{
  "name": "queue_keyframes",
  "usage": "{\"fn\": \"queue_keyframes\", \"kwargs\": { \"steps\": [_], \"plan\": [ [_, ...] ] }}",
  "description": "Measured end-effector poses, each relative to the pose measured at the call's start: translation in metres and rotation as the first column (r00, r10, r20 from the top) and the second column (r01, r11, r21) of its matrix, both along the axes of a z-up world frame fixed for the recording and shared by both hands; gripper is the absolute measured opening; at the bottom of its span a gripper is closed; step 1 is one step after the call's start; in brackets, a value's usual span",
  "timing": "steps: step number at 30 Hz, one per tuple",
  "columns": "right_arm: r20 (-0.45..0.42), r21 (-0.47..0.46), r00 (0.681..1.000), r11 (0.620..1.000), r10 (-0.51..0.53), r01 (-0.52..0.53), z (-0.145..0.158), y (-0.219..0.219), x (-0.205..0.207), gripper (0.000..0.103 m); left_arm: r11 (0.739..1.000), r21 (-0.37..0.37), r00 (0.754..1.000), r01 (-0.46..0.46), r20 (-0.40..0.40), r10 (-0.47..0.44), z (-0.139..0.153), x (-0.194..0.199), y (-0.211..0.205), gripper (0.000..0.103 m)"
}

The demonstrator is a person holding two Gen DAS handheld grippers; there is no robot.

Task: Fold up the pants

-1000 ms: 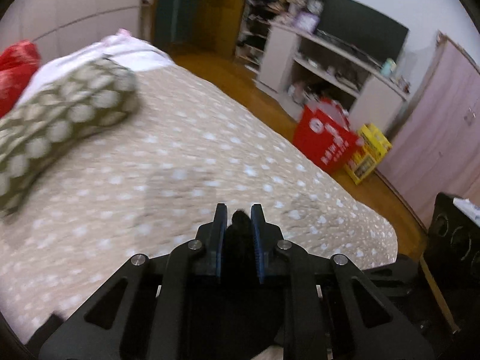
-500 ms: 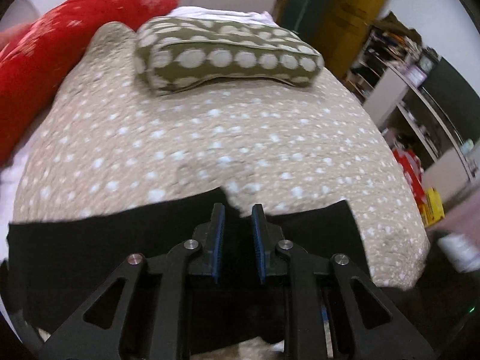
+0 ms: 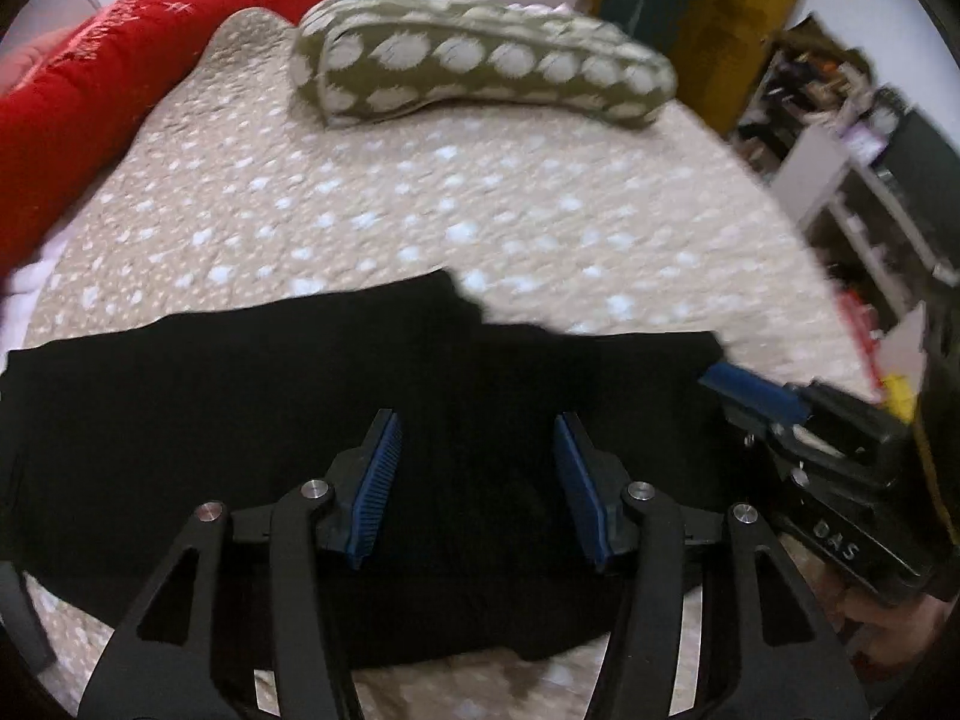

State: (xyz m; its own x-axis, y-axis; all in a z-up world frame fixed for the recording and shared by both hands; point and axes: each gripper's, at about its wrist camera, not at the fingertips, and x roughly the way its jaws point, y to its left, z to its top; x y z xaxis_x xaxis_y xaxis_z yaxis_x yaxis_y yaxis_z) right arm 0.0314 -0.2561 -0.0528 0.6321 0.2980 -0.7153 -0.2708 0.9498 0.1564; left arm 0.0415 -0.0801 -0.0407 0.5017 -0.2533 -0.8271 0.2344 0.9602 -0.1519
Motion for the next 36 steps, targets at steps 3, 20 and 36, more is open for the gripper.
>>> {"fn": "queue_keyframes", "kwargs": {
  "steps": [3, 20, 36],
  "plan": [
    [0.02, -0.026, 1.0, 1.0, 0.0, 0.0, -0.002, 0.004, 0.005, 0.022, 1.0, -0.015, 1.0, -0.008, 0.009, 0.008, -0.007, 0.0, 0.003, 0.052],
    [0.013, -0.065, 0.998, 0.996, 0.069, -0.068, 0.008, 0.013, -0.074, 0.022, 0.996, -0.039, 0.997, -0.075, 0.026, 0.076, -0.001, -0.033, 0.018, 0.054],
    [0.032, -0.016, 0.99, 0.991, 0.135, -0.135, 0.02, 0.07, -0.029, 0.022, 0.983, -0.039, 0.983, -0.181, 0.037, 0.182, 0.012, -0.057, 0.059, 0.054]
  ]
}}
